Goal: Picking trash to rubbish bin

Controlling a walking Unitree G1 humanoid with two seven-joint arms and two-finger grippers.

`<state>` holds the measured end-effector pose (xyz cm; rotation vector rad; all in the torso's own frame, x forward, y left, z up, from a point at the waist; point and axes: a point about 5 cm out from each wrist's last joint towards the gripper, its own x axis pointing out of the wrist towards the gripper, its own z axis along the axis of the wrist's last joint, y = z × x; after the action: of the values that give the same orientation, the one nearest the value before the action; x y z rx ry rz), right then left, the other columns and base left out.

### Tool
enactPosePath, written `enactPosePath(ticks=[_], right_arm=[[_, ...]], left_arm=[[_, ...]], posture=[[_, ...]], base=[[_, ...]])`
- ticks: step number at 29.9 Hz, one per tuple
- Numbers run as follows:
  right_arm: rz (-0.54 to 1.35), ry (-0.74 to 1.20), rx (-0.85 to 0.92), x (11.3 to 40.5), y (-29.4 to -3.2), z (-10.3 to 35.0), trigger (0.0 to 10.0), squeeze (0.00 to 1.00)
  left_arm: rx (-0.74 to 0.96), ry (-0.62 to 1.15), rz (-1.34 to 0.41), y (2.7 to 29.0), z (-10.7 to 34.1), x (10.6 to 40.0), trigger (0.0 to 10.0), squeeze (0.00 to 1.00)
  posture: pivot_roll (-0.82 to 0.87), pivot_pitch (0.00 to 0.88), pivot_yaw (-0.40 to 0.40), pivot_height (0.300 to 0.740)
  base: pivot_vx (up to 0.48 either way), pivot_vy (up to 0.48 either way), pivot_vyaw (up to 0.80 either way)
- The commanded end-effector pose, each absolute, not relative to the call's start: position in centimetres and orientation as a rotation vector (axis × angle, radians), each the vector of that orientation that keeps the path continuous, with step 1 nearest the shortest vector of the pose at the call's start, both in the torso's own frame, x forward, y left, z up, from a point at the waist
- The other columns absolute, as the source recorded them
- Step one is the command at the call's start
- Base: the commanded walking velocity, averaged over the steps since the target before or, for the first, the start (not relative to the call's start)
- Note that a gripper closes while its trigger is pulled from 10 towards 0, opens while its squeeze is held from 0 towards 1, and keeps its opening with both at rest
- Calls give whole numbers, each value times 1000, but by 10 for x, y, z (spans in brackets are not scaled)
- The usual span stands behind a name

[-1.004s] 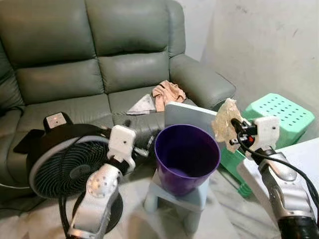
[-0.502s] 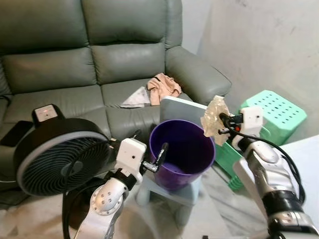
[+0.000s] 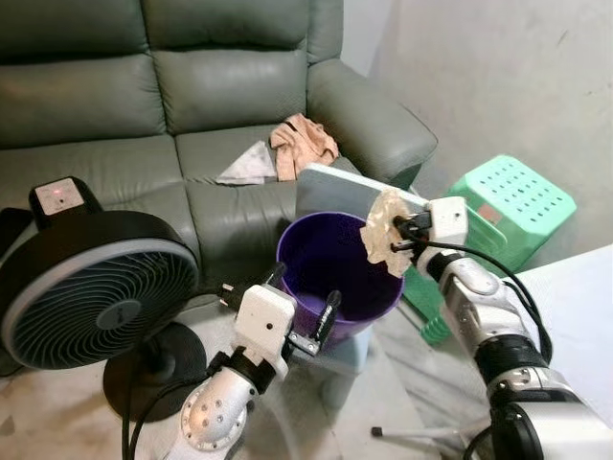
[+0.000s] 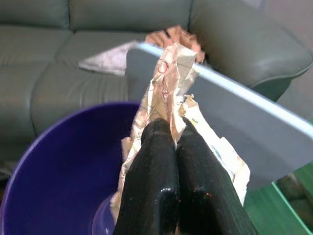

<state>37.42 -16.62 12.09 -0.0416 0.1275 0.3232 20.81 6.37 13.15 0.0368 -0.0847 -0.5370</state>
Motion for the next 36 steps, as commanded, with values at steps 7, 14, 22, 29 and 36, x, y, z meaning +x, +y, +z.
enactPosePath(ticks=[7,14,22,29,36], right_arm=[[387,169,-100,376,-149,114,10000,0],[400,171,-114,378,-145,115,10000,0],[412,154,-70,379,-144,118,10000,855],[433,129,-35,380,-140,122,10000,1000],[466,98,-4,382,-137,128,10000,1000]], left_arm=[[22,-64,-567,51,135,194,10000,0],[14,-54,-562,49,135,191,10000,0],[21,-54,-547,51,136,192,10000,0],[21,-59,-544,52,137,194,10000,0],[23,-63,-546,52,138,195,10000,0]], posture=[[169,251,-192,740],[180,250,-197,740],[192,242,-198,740],[197,234,-199,740],[199,229,-195,740]], base=[[0,0,0],[0,0,0],[0,0,0],[0,0,0],[0,0,0]])
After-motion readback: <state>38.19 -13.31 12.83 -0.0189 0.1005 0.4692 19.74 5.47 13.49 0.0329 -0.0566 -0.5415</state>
